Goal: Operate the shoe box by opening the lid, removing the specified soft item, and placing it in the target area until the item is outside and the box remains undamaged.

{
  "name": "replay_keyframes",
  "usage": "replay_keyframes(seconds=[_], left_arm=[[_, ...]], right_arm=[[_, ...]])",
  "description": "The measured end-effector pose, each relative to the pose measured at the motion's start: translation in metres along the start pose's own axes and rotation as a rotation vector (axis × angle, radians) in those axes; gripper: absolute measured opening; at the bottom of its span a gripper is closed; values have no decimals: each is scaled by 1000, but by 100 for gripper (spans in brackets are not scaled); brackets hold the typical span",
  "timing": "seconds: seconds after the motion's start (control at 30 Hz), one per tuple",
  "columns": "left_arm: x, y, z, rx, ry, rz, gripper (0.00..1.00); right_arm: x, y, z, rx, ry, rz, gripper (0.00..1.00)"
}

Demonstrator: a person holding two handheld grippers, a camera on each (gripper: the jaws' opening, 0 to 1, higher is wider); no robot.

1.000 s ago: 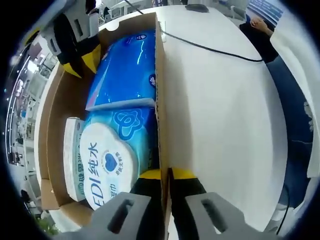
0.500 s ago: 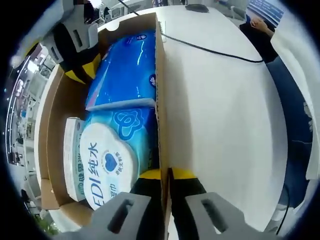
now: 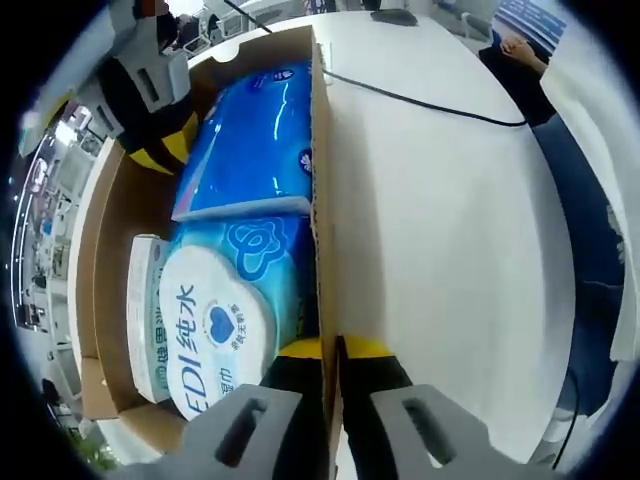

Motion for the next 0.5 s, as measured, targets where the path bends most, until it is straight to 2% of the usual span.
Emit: replay_keyframes(seconds=[0.2, 0.33, 0.5], left_arm=[[0, 0, 0, 0, -1, 2, 1], [-1, -1, 1, -1, -1, 2, 1], [-1, -1, 1, -1, -2, 4, 1]], right_arm=[[2, -5, 0, 49, -2, -33, 10], [2, -6, -2, 76, 27, -35, 11], [2, -7, -1, 84, 5, -45, 11]])
Point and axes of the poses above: the point that each gripper's makers call its tool centre point, and the gripper's own axes: y roughly backward along the fingers, z roughly to its right, x roughly out of its top, the point moved 6 cm from there along y, roughly backward along the fingers, and after that the axes turned 13 degrees about z, right-handed, at the moved point
